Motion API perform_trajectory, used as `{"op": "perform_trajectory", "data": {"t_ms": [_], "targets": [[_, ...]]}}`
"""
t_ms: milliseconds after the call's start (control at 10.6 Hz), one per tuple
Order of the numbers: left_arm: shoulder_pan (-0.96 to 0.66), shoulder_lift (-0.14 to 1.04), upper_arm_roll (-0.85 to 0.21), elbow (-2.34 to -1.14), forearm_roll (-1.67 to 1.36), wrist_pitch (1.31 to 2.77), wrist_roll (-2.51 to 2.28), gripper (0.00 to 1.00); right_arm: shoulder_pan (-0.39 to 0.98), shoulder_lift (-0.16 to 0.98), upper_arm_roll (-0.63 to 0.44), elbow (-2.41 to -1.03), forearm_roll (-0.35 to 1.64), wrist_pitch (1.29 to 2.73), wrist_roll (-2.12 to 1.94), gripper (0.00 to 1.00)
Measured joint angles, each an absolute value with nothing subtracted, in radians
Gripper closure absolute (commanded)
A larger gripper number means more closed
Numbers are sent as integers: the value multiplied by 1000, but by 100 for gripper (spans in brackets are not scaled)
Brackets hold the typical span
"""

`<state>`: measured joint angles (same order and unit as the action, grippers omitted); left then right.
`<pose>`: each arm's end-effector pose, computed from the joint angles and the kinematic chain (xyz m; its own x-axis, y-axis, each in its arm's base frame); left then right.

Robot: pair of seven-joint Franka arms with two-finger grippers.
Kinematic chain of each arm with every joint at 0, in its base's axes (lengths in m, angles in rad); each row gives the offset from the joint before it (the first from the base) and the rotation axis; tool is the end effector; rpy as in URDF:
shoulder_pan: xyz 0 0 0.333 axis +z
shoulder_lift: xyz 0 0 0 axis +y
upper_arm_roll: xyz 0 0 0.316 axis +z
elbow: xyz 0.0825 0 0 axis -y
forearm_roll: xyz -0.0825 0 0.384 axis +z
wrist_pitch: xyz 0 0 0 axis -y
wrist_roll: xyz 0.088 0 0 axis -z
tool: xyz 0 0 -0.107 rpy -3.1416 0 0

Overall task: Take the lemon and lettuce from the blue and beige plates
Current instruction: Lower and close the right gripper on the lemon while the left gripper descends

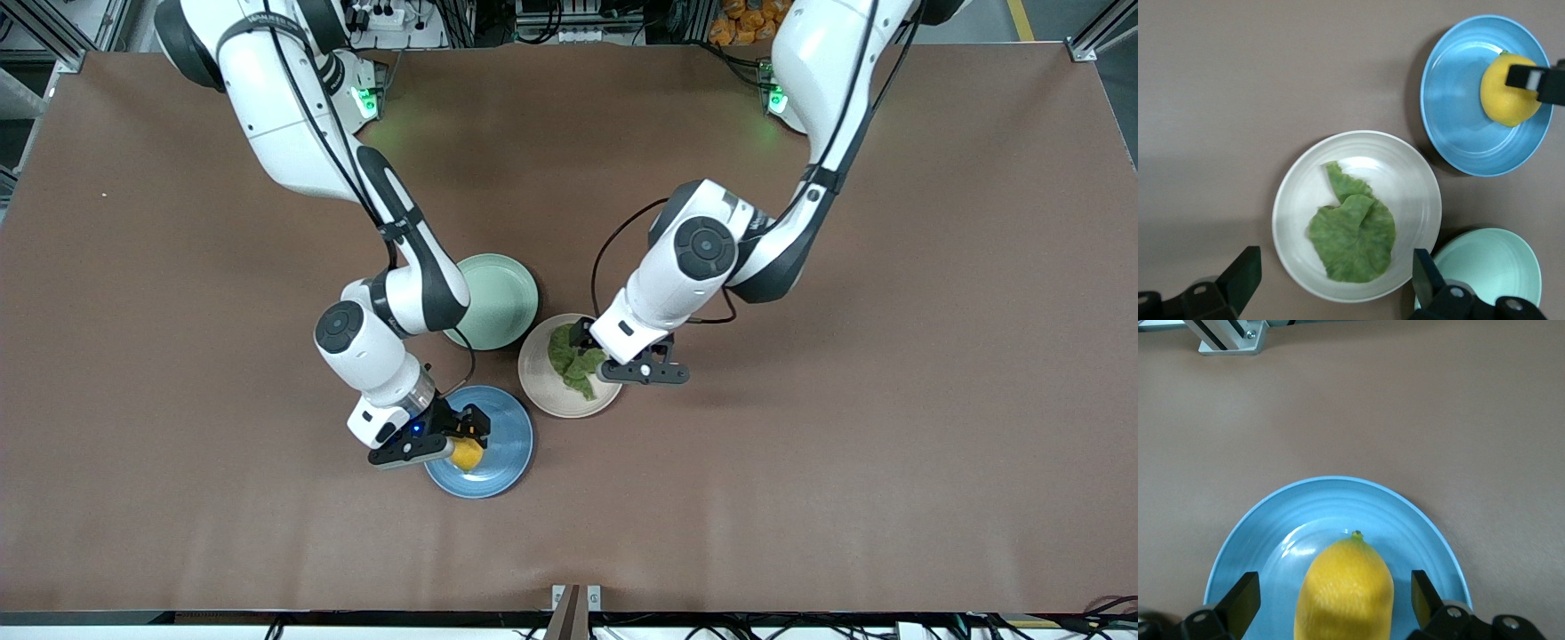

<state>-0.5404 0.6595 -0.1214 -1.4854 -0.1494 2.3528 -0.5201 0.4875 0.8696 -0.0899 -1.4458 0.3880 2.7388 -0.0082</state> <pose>0.5883 -0.4396 0.3094 0.9975 -0.0045 0.0706 -0.0234 -0.9629 0.2690 0.6964 0.2936 0.2135 0.9190 0.0748 0.3871 0.1674 -0.9630 -0.2114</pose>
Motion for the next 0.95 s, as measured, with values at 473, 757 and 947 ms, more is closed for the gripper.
{"op": "perform_trajectory", "data": {"t_ms": [473, 757, 947], "targets": [[-698, 747, 2, -1462, -145, 2416, -531, 0, 500, 905, -90, -1425, 388, 2758, -8, 0], [-702, 764, 10, -1450, -144, 2419, -531, 0, 502, 909, -90, -1425, 387, 2758, -14, 0], [-702, 764, 12, -1447, -143, 2419, -531, 0, 502, 917, -90, -1429, 387, 2757, -43, 0]]}}
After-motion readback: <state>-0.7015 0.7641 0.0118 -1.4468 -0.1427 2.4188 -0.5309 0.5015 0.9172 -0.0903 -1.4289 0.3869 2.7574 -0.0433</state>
